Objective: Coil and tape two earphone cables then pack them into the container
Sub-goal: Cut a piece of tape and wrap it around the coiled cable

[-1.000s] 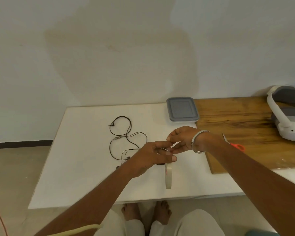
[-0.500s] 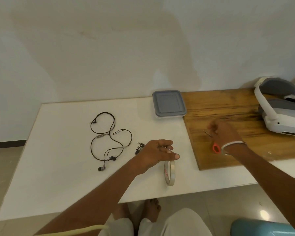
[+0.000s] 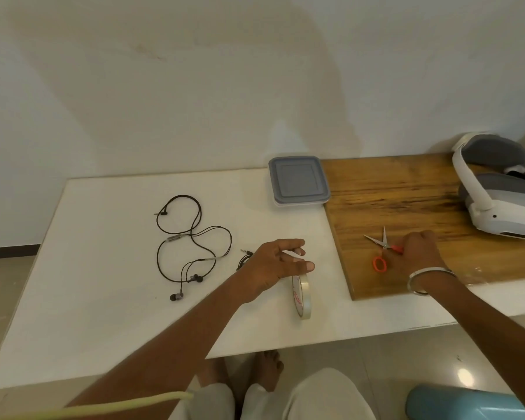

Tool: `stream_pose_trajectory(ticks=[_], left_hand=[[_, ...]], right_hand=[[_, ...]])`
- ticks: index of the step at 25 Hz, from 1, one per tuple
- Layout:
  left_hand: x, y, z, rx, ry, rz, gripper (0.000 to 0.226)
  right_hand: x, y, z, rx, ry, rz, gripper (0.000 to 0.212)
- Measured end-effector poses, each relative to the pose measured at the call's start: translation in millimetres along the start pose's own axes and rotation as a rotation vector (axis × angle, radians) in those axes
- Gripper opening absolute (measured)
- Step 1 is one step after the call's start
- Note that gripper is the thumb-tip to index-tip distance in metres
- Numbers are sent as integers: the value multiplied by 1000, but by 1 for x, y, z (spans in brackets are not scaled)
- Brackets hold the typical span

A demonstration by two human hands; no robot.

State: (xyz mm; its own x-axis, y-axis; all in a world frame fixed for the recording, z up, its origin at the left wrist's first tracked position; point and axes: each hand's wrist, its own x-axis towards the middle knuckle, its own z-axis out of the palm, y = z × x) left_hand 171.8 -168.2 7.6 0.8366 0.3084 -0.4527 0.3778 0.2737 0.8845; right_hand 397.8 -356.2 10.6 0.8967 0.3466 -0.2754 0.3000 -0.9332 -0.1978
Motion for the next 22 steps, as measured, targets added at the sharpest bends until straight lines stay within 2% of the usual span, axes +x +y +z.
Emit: stream_pose_trajectory(ticks=[3,5,7,10,14,17,22], left_hand=[[-1,-4,1,31,-21,39,54],[-1,-5,0,40,-25,59,54],[-1,-6,0,39,-27,75,53],[-1,-7,-1,45,-20,91,54],[-2,-8,-1,42,-25,101,55],[-1,-9,-1,38,-33,106,57],[2,-10,-2,58,-37,116,59]], right_hand=[[-6,3,7,-136,43,41,64],[-11,1,8,-113,-11,116,84],[-16,0,11,-94,-18,110,92],[-16,2,16,-103,63,22,78],[-17,7,19,30,58,-39,52],[-17,8,18,21,74,-10,52],[-13,-2,14,-87,-77,87,52]])
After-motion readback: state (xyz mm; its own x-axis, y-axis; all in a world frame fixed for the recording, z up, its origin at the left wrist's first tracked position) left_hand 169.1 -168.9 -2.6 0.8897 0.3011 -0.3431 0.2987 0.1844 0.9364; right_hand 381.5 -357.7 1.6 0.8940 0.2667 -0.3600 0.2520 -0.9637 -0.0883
